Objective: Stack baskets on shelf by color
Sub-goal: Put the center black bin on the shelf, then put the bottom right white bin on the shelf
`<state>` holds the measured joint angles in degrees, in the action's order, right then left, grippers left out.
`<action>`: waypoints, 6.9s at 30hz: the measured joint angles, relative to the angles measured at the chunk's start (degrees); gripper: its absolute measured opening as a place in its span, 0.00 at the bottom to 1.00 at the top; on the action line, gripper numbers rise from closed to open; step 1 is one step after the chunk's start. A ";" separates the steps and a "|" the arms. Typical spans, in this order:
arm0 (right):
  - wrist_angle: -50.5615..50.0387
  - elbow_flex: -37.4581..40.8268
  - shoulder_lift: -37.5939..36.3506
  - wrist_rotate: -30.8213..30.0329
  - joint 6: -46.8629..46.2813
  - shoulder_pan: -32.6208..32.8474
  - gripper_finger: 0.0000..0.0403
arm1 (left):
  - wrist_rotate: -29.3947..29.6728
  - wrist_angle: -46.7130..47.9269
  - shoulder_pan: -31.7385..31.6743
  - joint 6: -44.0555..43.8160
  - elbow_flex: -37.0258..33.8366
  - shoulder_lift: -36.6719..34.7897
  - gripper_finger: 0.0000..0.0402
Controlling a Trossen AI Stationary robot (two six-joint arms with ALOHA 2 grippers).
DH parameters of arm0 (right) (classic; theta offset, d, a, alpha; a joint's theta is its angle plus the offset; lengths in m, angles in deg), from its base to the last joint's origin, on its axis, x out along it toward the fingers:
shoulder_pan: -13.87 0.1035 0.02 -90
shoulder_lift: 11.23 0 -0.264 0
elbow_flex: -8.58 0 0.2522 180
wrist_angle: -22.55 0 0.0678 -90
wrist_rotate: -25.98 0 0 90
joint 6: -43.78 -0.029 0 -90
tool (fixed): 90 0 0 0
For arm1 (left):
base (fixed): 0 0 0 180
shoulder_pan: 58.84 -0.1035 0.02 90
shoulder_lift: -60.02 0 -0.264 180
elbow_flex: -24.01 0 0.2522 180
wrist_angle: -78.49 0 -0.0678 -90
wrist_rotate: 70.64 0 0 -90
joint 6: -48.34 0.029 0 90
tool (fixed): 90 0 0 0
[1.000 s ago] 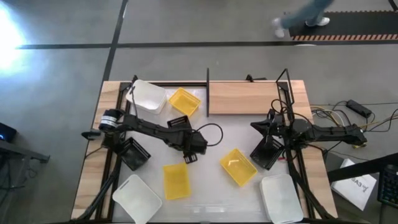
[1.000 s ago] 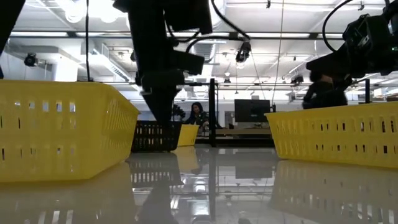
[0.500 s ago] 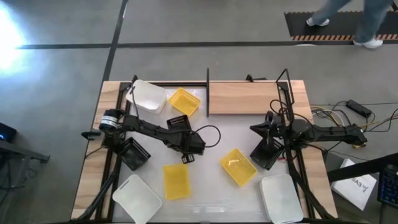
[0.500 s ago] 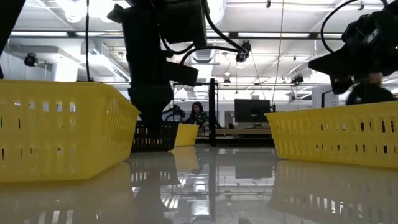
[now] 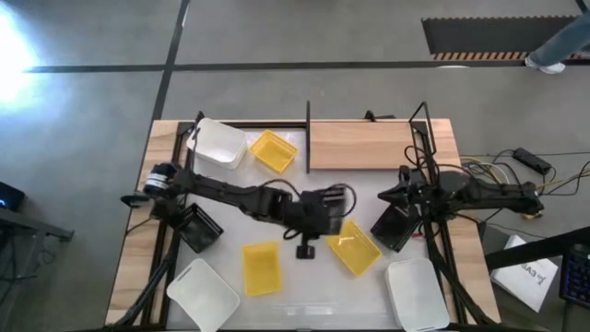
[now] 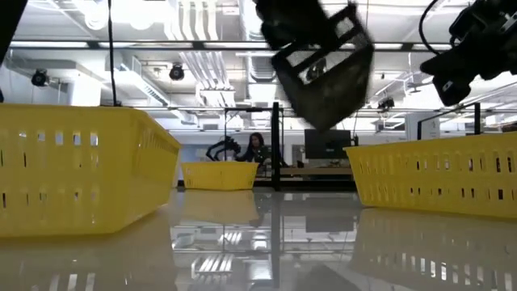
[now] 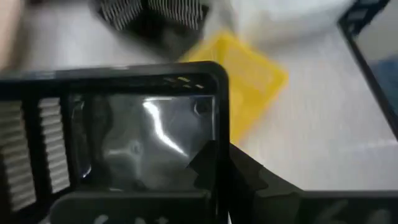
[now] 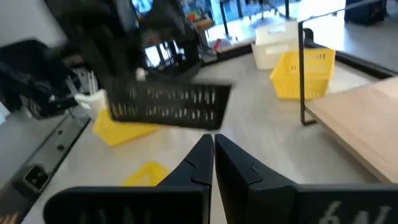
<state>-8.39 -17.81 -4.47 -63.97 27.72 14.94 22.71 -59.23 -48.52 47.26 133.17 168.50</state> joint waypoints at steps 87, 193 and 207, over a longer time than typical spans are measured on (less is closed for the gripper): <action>11.69 9.38 0.87 -7.20 -13.78 5.54 0.02 | 8.80 9.14 -22.48 14.85 26.82 19.03 0.27; -70.00 -108.82 103.08 -20.38 -41.96 68.68 0.02 | 40.37 -24.30 17.45 -11.53 -9.62 4.76 0.27; -72.89 -99.46 91.79 -28.82 -11.35 47.79 0.02 | 54.60 -22.00 22.23 -13.17 -13.13 1.99 0.27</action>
<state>-81.28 -117.26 87.32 -92.79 16.37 62.73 77.32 -81.22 -26.29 34.10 120.04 170.50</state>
